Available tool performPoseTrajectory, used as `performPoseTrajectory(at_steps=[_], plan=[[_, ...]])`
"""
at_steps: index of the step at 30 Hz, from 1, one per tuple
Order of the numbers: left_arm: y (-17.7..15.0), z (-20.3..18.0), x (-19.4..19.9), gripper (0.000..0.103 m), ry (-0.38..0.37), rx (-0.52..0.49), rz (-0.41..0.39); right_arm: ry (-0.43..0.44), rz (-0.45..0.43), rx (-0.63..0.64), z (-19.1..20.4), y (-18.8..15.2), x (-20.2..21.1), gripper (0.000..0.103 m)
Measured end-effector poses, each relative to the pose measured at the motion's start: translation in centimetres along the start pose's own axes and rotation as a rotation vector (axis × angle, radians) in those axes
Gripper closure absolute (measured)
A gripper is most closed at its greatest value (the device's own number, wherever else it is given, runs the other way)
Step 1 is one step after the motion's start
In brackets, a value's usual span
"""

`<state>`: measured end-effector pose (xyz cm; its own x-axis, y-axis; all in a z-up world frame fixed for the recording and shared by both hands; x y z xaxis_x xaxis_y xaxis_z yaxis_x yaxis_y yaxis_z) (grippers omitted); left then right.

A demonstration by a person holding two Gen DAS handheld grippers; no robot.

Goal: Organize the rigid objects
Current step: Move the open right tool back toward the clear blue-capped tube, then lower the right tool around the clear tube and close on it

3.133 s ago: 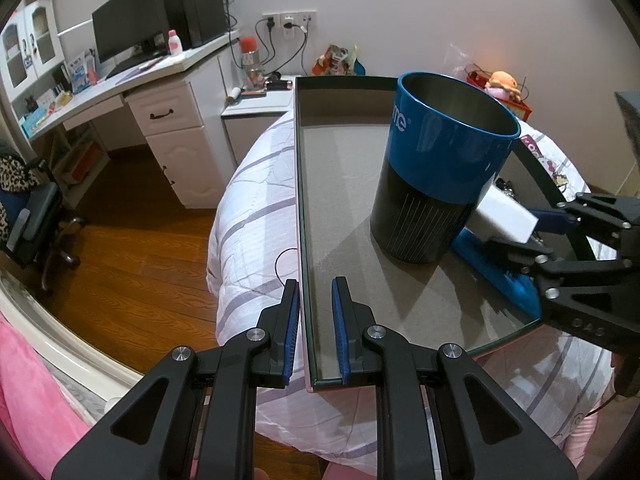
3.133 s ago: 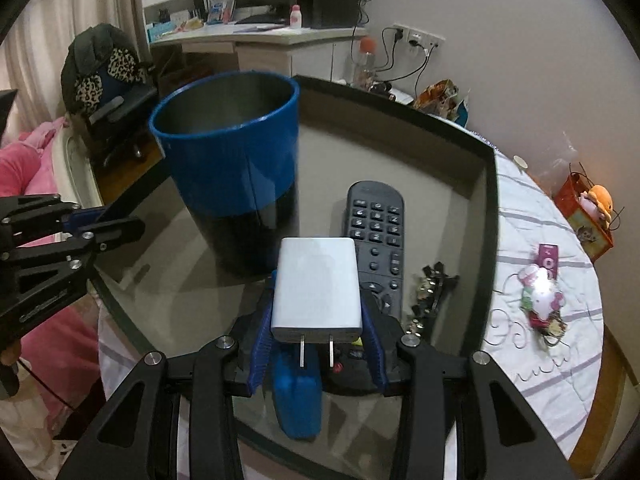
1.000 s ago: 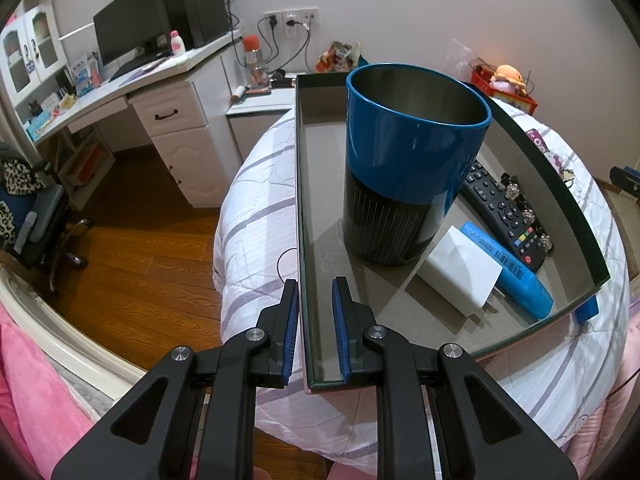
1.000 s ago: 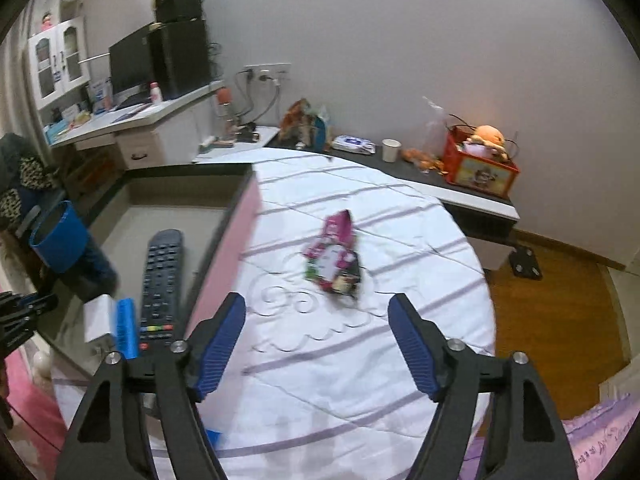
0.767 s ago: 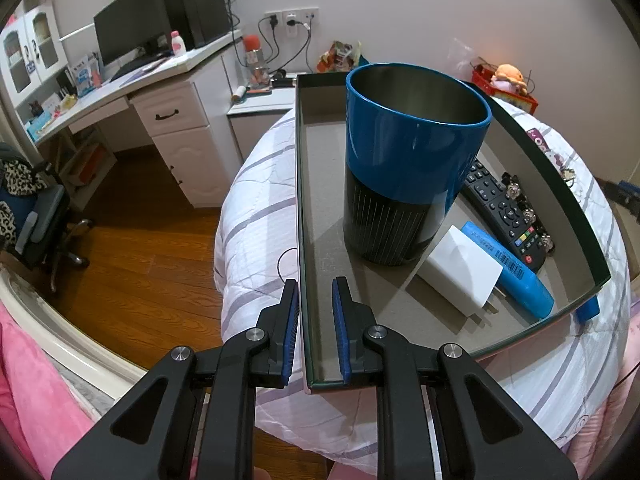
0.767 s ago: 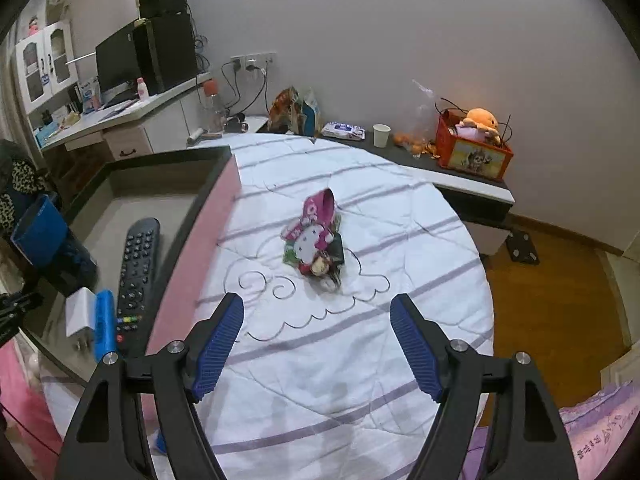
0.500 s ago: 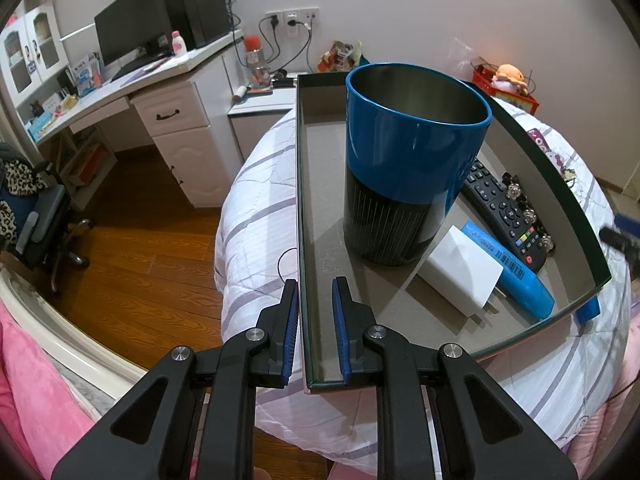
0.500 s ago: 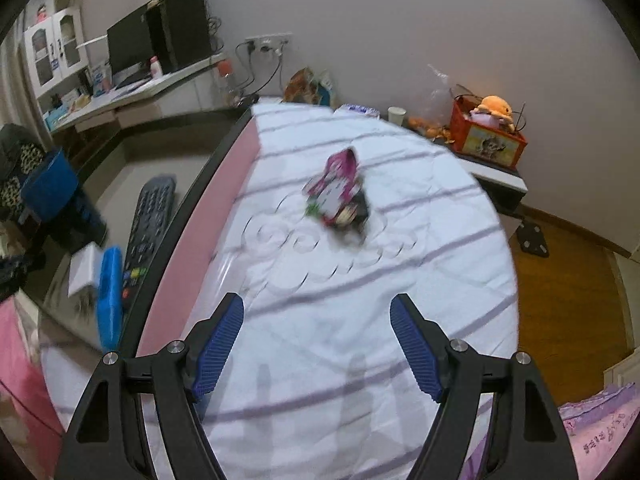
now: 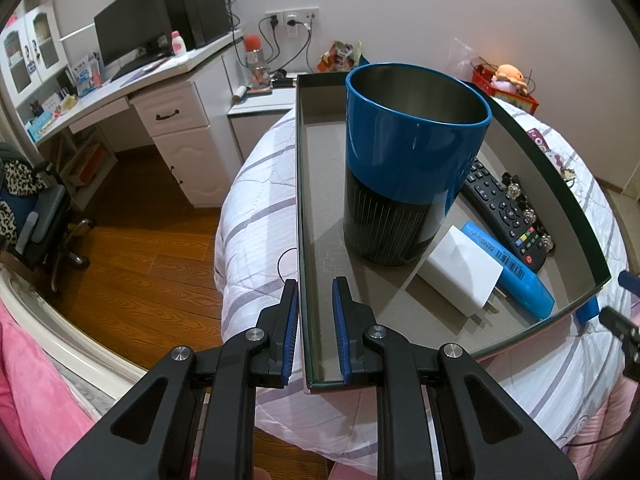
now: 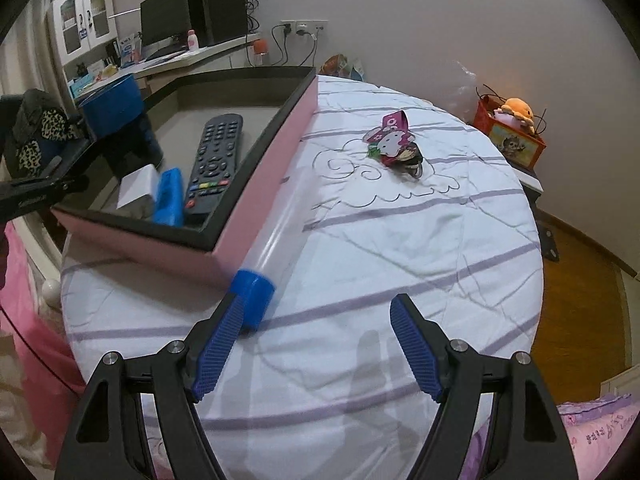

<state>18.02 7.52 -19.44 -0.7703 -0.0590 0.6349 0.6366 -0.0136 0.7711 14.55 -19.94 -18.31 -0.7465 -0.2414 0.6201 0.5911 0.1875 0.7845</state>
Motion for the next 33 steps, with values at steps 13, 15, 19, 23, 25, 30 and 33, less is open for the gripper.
performPoseTrajectory(at_steps=[13,15,19,23,25,30,33], plan=[[0.1,-0.1,0.0,0.088,0.000,-0.001,0.000,-0.016,0.019,0.009,0.7,-0.8,-1.5,0.026],[0.0,0.0,0.0,0.088,0.001,-0.001,0.000,-0.039,0.017,0.006,0.2,-0.8,-1.7,0.026],[0.1,-0.1,0.0,0.088,0.000,-0.001,0.000,-0.082,0.010,-0.008,-1.2,-0.4,-2.1,0.025],[0.0,-0.1,0.0,0.088,0.000,-0.002,0.001,-0.084,-0.003,-0.013,-2.0,0.2,-2.5,0.026],[0.0,-0.1,0.0,0.088,0.000,-0.001,0.000,-0.072,-0.003,0.000,-2.0,0.4,-2.9,0.026],[0.1,-0.1,0.0,0.088,0.001,-0.002,0.001,-0.026,-0.018,0.042,-1.6,1.1,-3.8,0.026],[0.0,-0.1,0.0,0.088,0.001,-0.003,0.002,0.027,-0.022,0.033,-1.3,1.2,-4.5,0.028]])
Point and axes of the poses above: each gripper's, at about its wrist camera, not at the fingertips, and x roughly against the way its jaws point, z to its left, y to its top, the point moved 6 cm from there along -x, roughly the way its jaws point, and after that the axes turned 14 degrees about -z, right-handed, at the moved point
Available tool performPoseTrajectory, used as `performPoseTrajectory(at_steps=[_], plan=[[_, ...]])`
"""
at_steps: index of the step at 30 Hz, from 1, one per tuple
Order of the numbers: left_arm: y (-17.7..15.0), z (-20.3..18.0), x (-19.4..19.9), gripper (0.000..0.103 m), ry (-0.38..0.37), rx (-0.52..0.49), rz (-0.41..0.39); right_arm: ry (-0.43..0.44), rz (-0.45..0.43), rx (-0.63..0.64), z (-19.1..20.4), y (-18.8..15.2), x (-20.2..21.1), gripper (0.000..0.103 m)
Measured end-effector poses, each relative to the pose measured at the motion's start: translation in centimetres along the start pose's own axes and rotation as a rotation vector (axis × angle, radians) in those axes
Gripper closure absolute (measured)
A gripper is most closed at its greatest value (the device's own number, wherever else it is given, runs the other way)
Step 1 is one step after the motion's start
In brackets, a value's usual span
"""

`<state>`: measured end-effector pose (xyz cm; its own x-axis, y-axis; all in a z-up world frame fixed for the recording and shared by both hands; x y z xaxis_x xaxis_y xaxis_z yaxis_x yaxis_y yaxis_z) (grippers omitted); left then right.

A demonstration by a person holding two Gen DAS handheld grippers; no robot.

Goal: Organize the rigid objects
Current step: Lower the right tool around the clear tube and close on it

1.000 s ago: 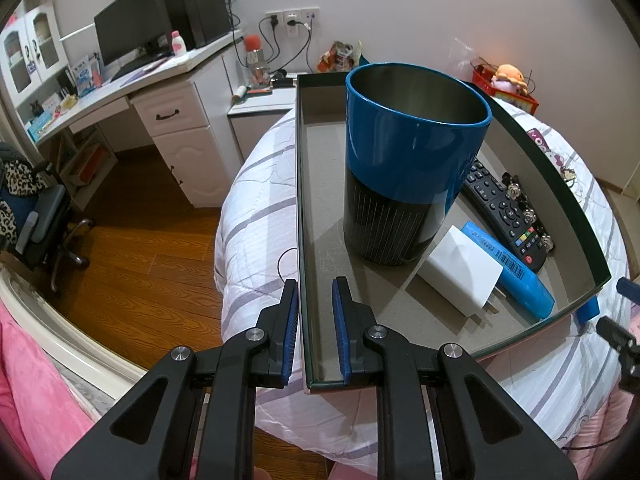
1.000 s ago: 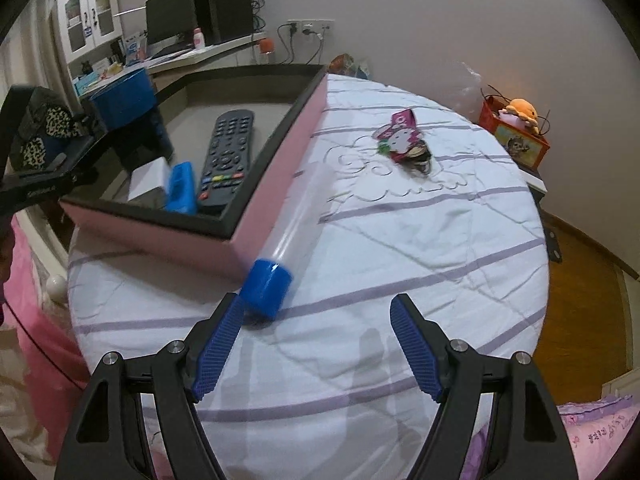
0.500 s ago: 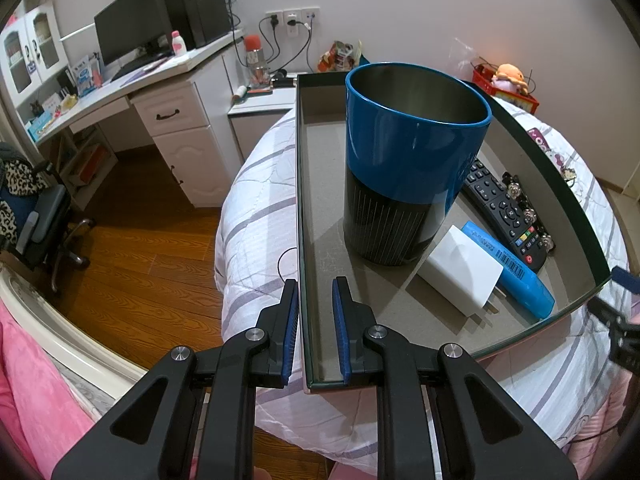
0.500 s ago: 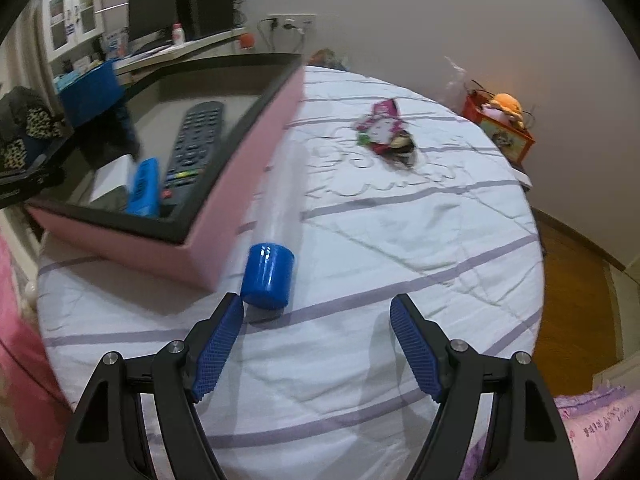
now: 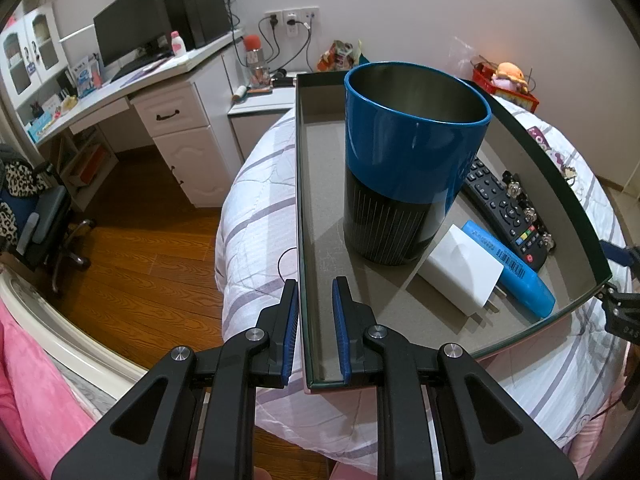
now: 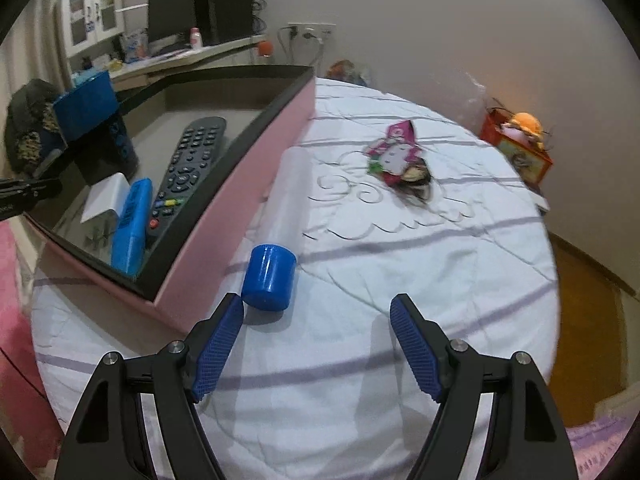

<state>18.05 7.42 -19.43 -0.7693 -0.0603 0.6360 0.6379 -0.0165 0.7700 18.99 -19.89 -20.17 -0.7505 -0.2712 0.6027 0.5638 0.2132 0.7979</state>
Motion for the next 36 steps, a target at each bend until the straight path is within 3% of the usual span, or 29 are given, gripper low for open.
performPoseTrajectory(at_steps=[2,8,13,17,24,27,28,29,36], plan=[[0.0,-0.1,0.0,0.088,-0.001,0.001,0.000,0.021,0.016,-0.018,0.0,-0.2,-0.4,0.051],[0.0,-0.1,0.0,0.088,0.002,-0.001,0.000,0.024,0.010,-0.043,-0.9,-0.5,0.3,0.076],[0.0,0.0,0.1,0.088,0.003,-0.002,0.000,0.032,0.007,-0.051,-1.3,-0.9,1.3,0.076],[-0.1,0.0,0.2,0.088,0.003,-0.003,0.001,0.048,-0.012,-0.017,-0.6,-0.5,1.4,0.051],[-0.1,0.0,0.1,0.088,0.001,-0.001,0.000,0.062,-0.030,0.020,0.3,0.9,-0.5,0.050],[-0.1,0.0,0.1,0.088,0.004,-0.002,0.000,0.077,-0.037,0.024,0.7,1.3,-1.0,0.054],[0.0,0.0,0.1,0.088,0.003,-0.001,0.001,0.082,-0.040,0.018,0.8,1.3,-1.0,0.073],[0.0,-0.1,0.1,0.088,0.003,-0.002,0.001,0.083,-0.035,0.011,0.8,1.2,-1.0,0.077],[-0.1,-0.1,0.1,0.088,0.004,-0.002,0.001,0.025,0.005,-0.050,-0.8,-0.6,0.9,0.077]])
Point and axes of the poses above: each gripper's, at about its wrist camera, not at the fingertips, and x roughly against the way its jaws point, z to its left, y to its top, the point moved 6 cm from there along -x, roughly the way its jaws point, and after that the axes turned 14 degrees about -z, right-handed, at the moved point
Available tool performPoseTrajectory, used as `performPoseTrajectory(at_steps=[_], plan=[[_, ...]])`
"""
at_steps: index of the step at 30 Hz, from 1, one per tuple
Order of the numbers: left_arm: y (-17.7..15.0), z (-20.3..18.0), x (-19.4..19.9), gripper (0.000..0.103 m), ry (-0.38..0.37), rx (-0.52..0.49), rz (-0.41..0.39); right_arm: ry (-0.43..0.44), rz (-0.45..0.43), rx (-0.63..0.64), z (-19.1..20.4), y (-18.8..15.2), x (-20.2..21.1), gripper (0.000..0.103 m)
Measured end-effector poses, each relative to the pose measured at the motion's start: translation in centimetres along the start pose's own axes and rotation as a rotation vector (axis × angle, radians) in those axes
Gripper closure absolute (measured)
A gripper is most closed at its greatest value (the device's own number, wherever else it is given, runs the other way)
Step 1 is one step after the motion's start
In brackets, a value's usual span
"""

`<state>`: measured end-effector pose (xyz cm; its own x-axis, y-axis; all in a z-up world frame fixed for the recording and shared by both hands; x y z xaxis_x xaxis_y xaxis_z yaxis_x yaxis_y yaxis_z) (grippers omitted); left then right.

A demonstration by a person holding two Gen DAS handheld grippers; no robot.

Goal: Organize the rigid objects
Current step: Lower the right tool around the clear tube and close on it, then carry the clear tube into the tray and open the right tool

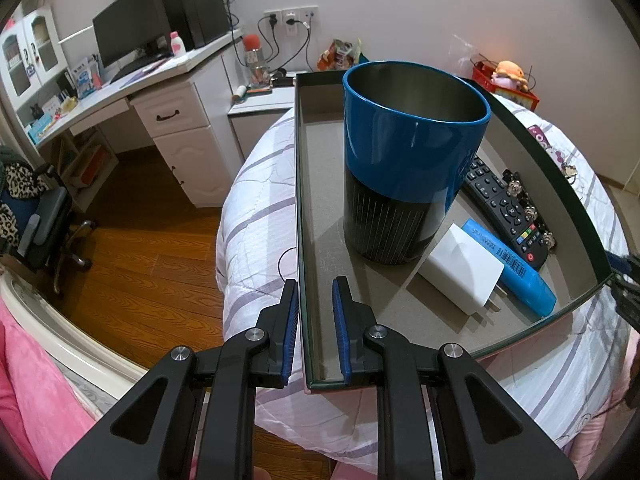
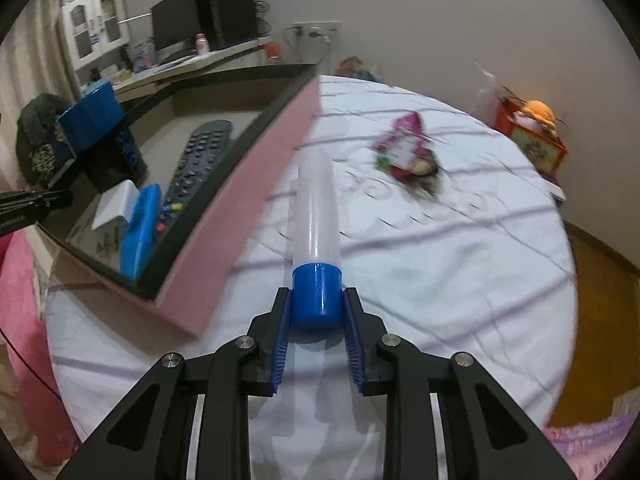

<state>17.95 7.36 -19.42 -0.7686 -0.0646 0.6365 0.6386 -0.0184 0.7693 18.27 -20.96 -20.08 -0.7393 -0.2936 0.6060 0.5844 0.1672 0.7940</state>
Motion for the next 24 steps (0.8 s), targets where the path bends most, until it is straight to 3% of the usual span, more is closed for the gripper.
performPoseTrajectory(at_steps=[9,11,12,24], plan=[[0.0,0.0,0.0,0.088,0.000,0.000,0.001,-0.032,0.022,-0.067,-1.5,-1.9,2.8,0.076],[0.0,0.0,0.0,0.088,-0.001,-0.002,0.001,-0.045,0.011,-0.083,-1.8,-1.5,2.4,0.059],[0.0,0.0,0.0,0.088,-0.001,-0.002,0.001,-0.053,0.013,-0.082,-1.9,-1.2,2.0,0.057],[-0.1,0.0,0.1,0.087,0.000,-0.002,0.000,-0.039,0.033,-0.017,-1.2,1.0,-2.4,0.058]])
Point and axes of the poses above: each gripper's, at about its wrist camera, not at the fingertips, and x roughly against the way its jaws point, z to its left, y to its top, the point moved 6 cm from there along -x, roughly the way its jaws point, and after that the axes turned 14 degrees about -z, right-handed, at the moved point
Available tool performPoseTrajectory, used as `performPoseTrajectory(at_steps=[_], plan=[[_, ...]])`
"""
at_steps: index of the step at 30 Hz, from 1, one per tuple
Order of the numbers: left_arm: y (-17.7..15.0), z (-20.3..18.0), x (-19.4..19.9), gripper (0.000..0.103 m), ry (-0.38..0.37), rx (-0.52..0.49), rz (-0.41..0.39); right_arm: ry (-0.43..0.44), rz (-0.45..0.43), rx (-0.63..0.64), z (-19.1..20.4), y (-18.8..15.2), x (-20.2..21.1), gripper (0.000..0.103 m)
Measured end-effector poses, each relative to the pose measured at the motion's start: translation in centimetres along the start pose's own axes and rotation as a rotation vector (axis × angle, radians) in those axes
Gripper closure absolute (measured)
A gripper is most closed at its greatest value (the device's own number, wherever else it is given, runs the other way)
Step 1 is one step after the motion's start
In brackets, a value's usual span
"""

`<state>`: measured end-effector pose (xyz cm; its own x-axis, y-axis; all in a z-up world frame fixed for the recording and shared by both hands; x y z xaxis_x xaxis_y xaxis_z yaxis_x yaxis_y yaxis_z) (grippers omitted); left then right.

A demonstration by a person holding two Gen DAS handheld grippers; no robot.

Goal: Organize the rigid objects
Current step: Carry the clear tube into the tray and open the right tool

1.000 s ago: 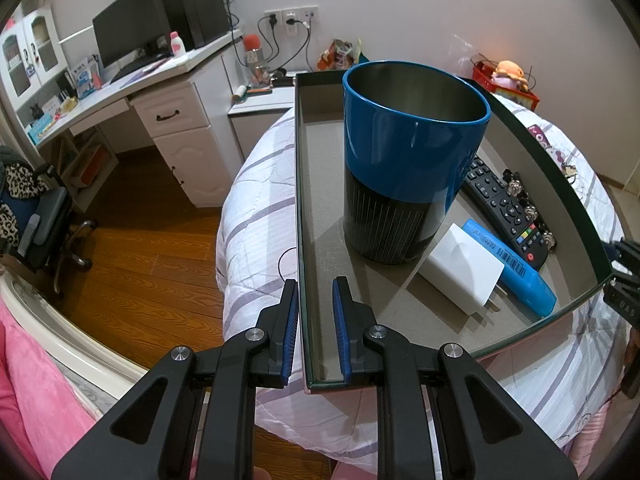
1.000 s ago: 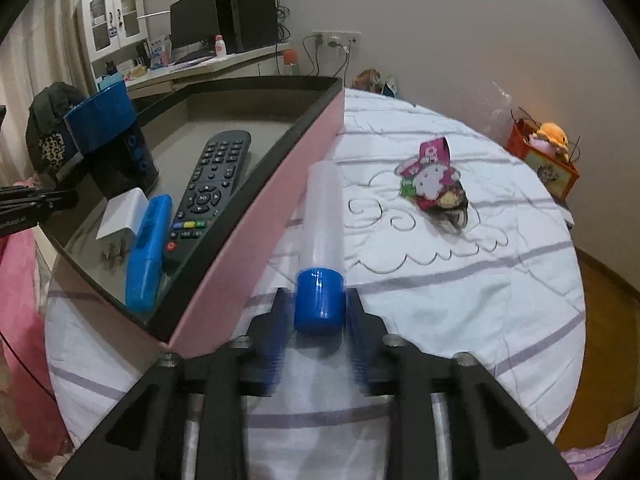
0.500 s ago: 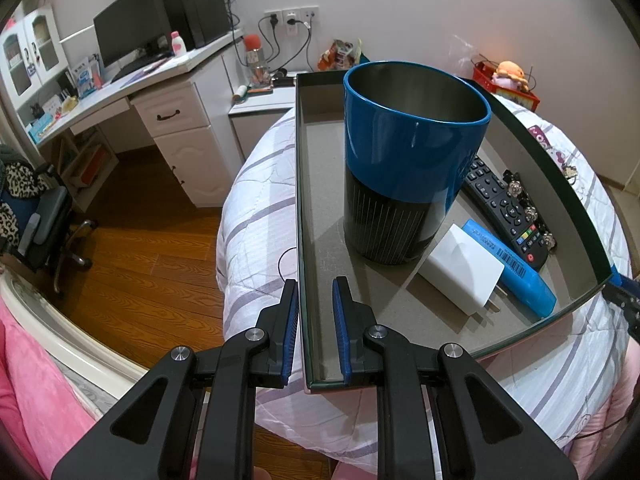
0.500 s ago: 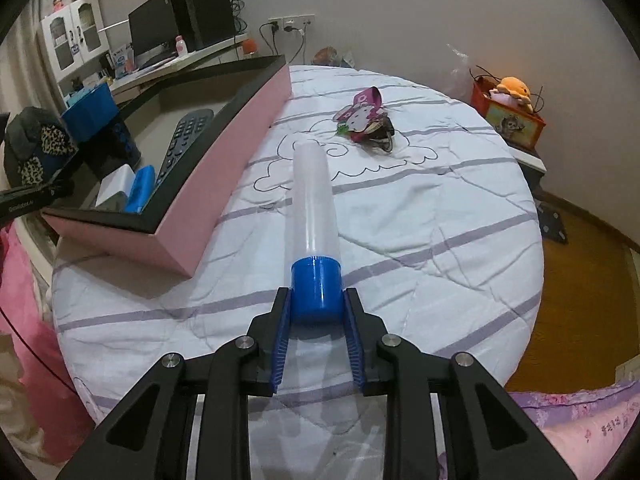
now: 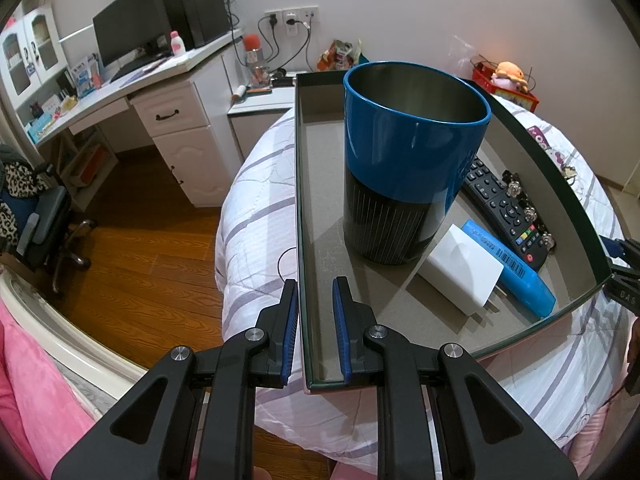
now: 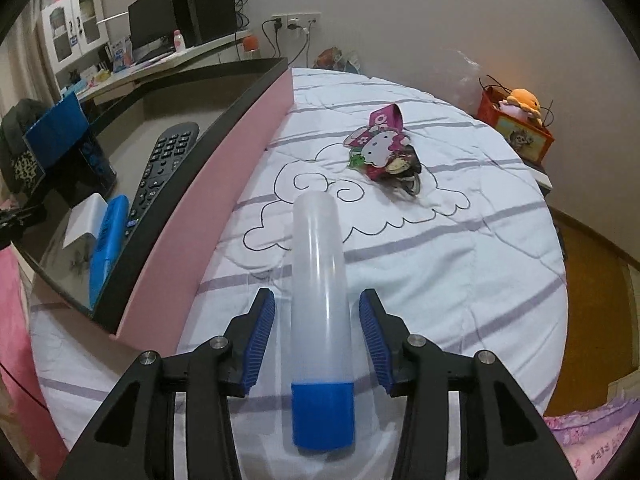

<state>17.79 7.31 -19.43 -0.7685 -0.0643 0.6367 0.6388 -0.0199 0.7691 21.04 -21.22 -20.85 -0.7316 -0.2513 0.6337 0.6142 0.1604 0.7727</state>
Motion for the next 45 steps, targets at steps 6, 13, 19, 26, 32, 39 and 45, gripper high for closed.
performPoseTrajectory(at_steps=[6,13,19,26,32,39,45], plan=[[0.0,-0.1,0.2,0.087,-0.004,0.004,-0.003,-0.002,0.000,-0.010,-0.5,0.7,0.4,0.076],[0.2,-0.2,0.1,0.087,-0.009,0.006,-0.002,0.007,-0.057,0.001,0.3,3.3,1.8,0.076],[0.4,-0.2,0.1,0.087,-0.013,0.010,-0.003,0.070,-0.120,0.063,4.1,7.1,2.9,0.076],[0.5,-0.2,0.0,0.086,-0.018,0.006,-0.004,0.203,-0.062,0.183,11.2,9.1,0.7,0.076],[0.5,-0.2,-0.2,0.086,-0.025,0.006,-0.006,0.247,0.073,0.275,15.1,7.7,-3.0,0.076],[0.6,-0.2,-0.3,0.085,-0.030,0.005,-0.007,0.254,0.178,0.313,16.6,6.8,-6.1,0.076],[0.6,-0.2,-0.4,0.085,-0.028,0.002,-0.006,0.250,0.212,0.296,16.9,7.1,-7.8,0.076]])
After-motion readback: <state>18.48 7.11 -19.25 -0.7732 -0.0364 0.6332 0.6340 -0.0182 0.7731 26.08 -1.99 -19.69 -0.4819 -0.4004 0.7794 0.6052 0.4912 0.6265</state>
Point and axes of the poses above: each gripper's, at about its wrist camera, not at the fingertips, and x roughly against the way its jaws point, z to its left, y to its top, the point moved 6 cm from there along -x, roughly the way its jaws point, and after that the axes turned 14 degrees about -z, right-handed, at the moved point
